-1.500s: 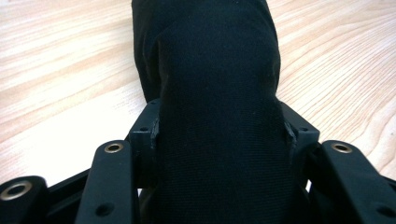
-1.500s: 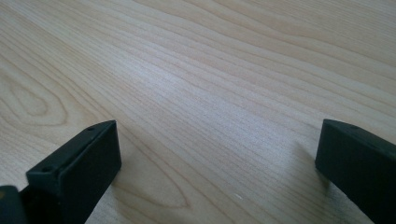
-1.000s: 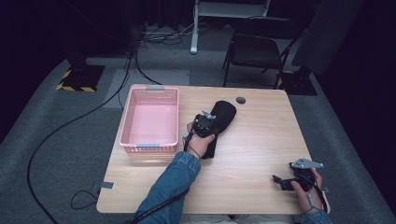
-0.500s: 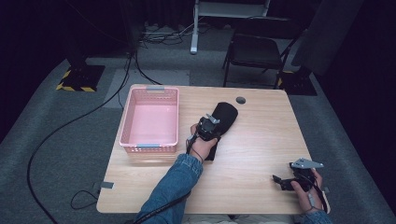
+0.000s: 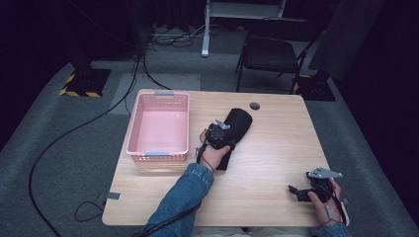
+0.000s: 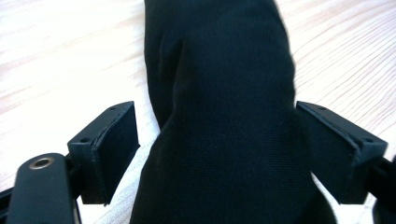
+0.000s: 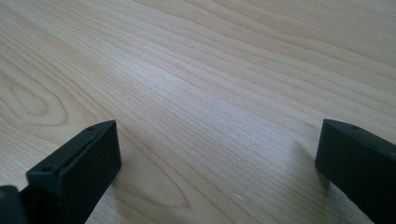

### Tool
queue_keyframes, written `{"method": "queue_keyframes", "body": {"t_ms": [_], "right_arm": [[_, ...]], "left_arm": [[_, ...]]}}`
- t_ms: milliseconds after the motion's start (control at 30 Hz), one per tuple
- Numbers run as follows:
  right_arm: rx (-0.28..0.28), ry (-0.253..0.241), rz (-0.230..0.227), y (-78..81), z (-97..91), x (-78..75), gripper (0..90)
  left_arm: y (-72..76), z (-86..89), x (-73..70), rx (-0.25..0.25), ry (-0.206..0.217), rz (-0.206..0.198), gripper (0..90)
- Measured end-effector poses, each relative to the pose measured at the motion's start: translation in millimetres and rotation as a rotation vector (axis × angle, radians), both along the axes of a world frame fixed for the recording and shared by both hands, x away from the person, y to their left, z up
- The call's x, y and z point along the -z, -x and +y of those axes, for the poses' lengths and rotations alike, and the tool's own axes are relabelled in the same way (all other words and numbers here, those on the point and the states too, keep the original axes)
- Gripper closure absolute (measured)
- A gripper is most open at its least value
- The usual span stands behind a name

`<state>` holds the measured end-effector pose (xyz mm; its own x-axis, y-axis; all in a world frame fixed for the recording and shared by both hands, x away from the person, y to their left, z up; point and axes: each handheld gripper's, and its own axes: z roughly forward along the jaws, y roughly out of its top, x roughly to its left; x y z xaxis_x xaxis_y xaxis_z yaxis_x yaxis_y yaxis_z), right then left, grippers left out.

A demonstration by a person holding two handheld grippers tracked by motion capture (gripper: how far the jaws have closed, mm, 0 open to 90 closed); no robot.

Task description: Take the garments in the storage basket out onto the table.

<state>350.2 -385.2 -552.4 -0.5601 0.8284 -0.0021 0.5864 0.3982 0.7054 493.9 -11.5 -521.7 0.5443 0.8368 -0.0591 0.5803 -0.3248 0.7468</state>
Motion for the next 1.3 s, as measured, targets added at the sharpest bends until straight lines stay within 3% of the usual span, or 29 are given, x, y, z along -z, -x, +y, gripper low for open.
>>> {"method": "queue_keyframes", "body": {"t_ms": [167,733,1167,1300], "right_arm": [[0.000,0.000,0.000,0.0,0.0,0.0,0.1],[-0.001,0.000,-0.001,-0.1,0.0,0.0,0.1],[0.000,0.000,0.000,0.0,0.0,0.0,0.1],[0.000,0.000,0.000,0.0,0.0,0.0,0.1]], "left_arm": [[4.4,2.4,-11.9,0.007,0.042,-0.010,13.9],[30.7,7.7,-50.9,0.056,0.074,-0.086,14.5],[52.1,20.9,-69.1,0.075,0.083,-0.125,15.0],[60.4,26.3,-72.8,0.087,0.108,-0.122,15.0]]}}
